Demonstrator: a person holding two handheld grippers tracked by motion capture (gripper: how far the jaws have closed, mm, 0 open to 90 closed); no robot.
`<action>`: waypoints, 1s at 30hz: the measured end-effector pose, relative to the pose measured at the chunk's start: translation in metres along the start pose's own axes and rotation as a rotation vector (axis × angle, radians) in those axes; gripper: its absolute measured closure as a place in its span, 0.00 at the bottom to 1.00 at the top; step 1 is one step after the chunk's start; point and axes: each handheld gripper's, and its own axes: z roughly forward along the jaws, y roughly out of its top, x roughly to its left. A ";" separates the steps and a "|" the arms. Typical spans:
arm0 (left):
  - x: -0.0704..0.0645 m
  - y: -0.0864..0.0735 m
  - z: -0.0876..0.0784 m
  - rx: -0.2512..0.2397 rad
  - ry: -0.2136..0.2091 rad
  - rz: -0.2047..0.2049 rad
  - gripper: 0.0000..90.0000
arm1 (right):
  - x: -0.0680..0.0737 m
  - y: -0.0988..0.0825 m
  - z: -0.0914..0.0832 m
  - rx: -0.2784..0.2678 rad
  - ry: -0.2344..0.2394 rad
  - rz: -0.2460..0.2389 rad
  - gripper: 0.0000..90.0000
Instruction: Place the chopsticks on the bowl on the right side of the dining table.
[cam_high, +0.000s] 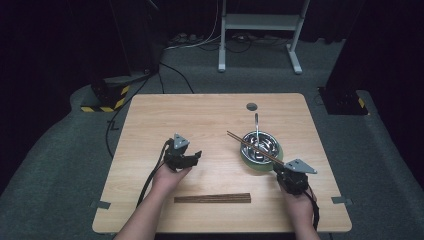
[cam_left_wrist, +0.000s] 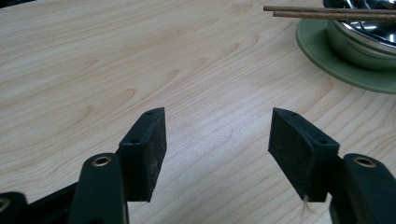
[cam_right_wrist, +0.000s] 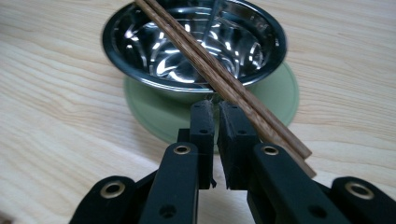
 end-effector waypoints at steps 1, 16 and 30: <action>-0.001 0.001 0.002 0.002 0.007 -0.001 0.43 | -0.003 0.000 0.002 0.004 -0.006 0.012 0.93; -0.012 0.018 0.020 -0.012 0.063 0.020 0.57 | -0.028 0.009 0.007 0.011 -0.038 0.011 0.93; -0.024 0.028 0.044 -0.036 0.086 0.022 0.59 | -0.051 0.018 0.016 0.023 -0.069 0.019 0.93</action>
